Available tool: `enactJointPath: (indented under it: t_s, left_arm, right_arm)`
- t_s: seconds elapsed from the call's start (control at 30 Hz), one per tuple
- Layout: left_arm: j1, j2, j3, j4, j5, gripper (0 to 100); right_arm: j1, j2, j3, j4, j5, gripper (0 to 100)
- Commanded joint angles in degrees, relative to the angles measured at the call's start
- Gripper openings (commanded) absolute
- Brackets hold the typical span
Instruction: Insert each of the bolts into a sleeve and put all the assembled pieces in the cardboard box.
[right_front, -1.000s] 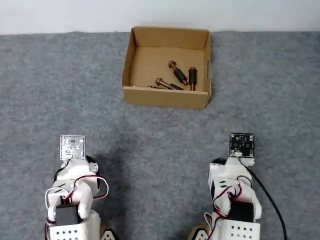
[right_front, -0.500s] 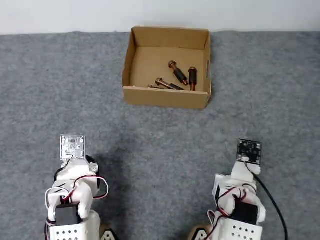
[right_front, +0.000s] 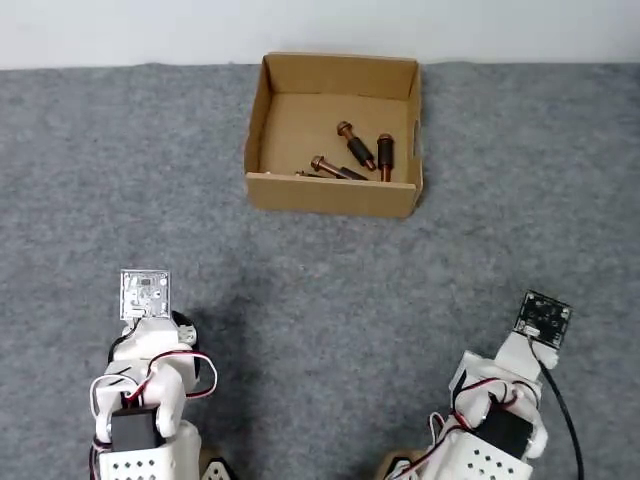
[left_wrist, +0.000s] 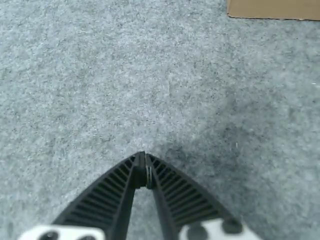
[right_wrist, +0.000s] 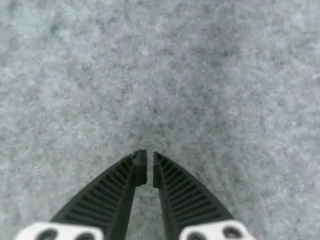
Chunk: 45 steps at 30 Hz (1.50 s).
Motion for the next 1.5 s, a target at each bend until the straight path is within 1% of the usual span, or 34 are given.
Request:
enactJointPath:
  t_s: [0.0,0.27,0.33,0.47,0.53,1.1,1.27,1.47]
  left_arm:
    - [-0.35,-0.53,-0.31,0.53,-0.53,1]
    - [-0.35,-0.53,-0.31,0.53,-0.53,1]
    - [-0.35,-0.53,-0.31,0.53,-0.53,1]
    - [-0.35,-0.53,-0.31,0.53,-0.53,1]
    - [-0.35,-0.53,-0.31,0.53,-0.53,1]
    - [-0.35,-0.53,-0.31,0.53,-0.53,1]
    - [-0.35,-0.53,-0.31,0.53,-0.53,1]
    - [-0.35,-0.53,-0.31,0.53,-0.53,1]
  right_arm:
    - [0.40,-0.57,0.79,0.48,0.26,1.1]
    - [-0.04,-0.57,0.79,0.57,0.53,0.9]
    - [-3.21,-0.57,0.79,0.48,0.53,0.9]
    - [-13.14,-0.66,0.79,0.48,0.53,0.9]
    - [-14.99,-1.19,0.79,0.75,0.53,0.9]
    - [-15.34,-2.42,0.79,1.80,0.18,0.9]
    - [-17.01,-2.42,0.79,1.80,0.18,0.9]
    - [-17.01,-2.42,0.79,1.80,0.18,0.9]
